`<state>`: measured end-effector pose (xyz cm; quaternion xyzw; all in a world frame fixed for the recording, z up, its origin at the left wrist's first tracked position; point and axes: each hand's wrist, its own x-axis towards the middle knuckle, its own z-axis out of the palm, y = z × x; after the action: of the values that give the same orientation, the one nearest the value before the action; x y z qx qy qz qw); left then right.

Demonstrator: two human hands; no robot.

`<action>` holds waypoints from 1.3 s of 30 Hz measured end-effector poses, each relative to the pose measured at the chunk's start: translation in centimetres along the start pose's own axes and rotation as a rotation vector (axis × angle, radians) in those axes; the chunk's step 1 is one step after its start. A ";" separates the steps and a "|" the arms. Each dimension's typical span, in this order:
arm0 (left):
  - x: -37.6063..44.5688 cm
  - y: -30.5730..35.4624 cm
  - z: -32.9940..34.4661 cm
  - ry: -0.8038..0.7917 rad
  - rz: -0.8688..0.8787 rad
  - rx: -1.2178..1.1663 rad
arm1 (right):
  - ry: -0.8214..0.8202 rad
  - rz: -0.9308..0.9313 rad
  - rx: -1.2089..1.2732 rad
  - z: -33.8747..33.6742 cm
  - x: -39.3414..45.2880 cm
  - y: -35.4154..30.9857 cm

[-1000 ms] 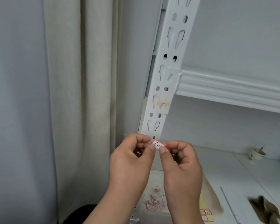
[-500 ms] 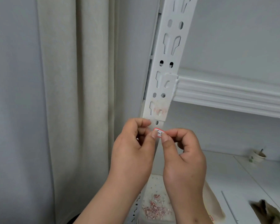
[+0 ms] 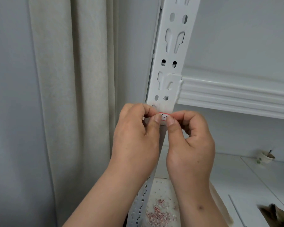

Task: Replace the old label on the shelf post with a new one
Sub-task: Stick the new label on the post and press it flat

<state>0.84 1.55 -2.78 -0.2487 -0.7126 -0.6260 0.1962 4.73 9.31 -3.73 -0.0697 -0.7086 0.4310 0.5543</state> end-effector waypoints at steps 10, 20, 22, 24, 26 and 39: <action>0.1 -0.5 0.5 0.160 0.168 0.000 | 0.046 -0.034 0.026 0.7 0.4 0.0; 0.3 0.3 0.4 0.160 0.031 -0.095 | 0.068 -0.069 0.012 1.1 0.4 0.3; 0.3 0.4 0.3 0.165 0.037 -0.081 | 0.070 -0.059 0.009 1.1 0.3 0.3; 0.2 0.4 0.3 0.168 0.044 -0.067 | 0.074 -0.053 0.005 1.1 0.2 0.4; 0.0 0.5 0.3 0.172 0.039 -0.061 | 0.077 -0.044 -0.011 1.1 0.1 0.4; 0.1 0.1 0.6 0.207 0.014 -0.060 | 0.101 -0.002 -0.042 1.3 0.0 0.4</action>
<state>0.81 2.19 -2.75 -0.1932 -0.6678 -0.6679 0.2655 3.44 8.84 -3.96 -0.1021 -0.6888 0.4114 0.5882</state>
